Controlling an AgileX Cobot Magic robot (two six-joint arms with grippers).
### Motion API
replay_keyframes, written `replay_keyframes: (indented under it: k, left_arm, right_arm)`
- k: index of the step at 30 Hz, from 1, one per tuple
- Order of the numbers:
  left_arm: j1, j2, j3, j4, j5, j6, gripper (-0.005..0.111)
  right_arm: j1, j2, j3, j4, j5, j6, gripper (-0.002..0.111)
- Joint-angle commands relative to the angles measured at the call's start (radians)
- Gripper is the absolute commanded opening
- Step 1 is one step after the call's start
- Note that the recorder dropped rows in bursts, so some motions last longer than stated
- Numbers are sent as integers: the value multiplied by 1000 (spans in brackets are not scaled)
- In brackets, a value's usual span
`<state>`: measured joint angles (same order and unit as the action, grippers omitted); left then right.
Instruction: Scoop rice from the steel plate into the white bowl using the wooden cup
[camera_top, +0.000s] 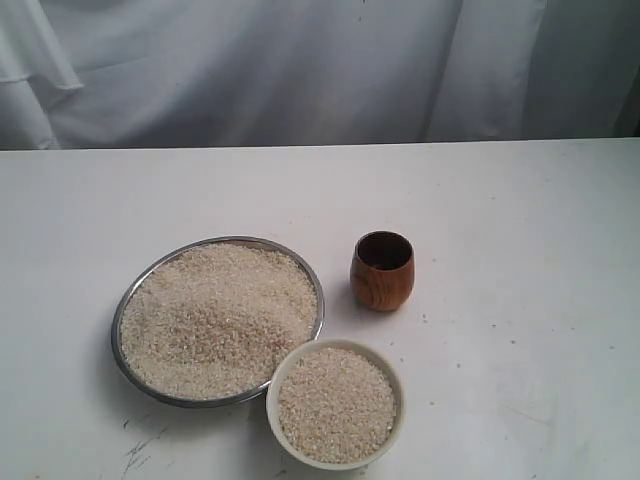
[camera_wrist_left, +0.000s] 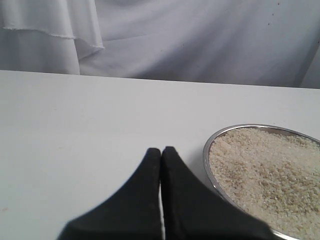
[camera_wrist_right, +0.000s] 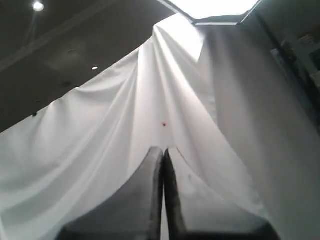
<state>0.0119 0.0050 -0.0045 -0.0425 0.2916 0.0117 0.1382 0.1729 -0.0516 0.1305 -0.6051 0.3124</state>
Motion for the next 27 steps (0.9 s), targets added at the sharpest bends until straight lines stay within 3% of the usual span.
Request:
replay_keyframes:
  k: [1, 5, 9, 12, 14, 19, 23, 27]
  left_arm:
    - [-2, -5, 5, -1, -6, -3, 0]
    - [-2, -5, 5, -1, -6, -3, 0]
    - [-2, -5, 5, -1, -6, -3, 0]
    - [-2, -5, 5, -1, -6, -3, 0]
    - [-2, -5, 5, -1, -6, -3, 0]
    - [-2, -5, 5, -1, -6, -3, 0]
    - [-2, -5, 5, -1, -6, -3, 0]
    - [-2, -5, 5, -1, -6, -3, 0]
  right_arm:
    - [0, 377, -300, -64, -124, -202, 0]
    - [0, 744, -582, -455, -120, -35, 0]
    - [0, 1001, -604, -819, -246, 187, 0]
    - [0, 1202, -463, -792, -514, 114, 0]
    - [0, 1284, -376, -716, -598, 2, 0]
    - [0, 1432, -244, -703, -616, -114, 0]
    - [0, 1507, -223, -822, -616, -108, 0]
    - [0, 1539, -223, -788, -616, -108, 0]
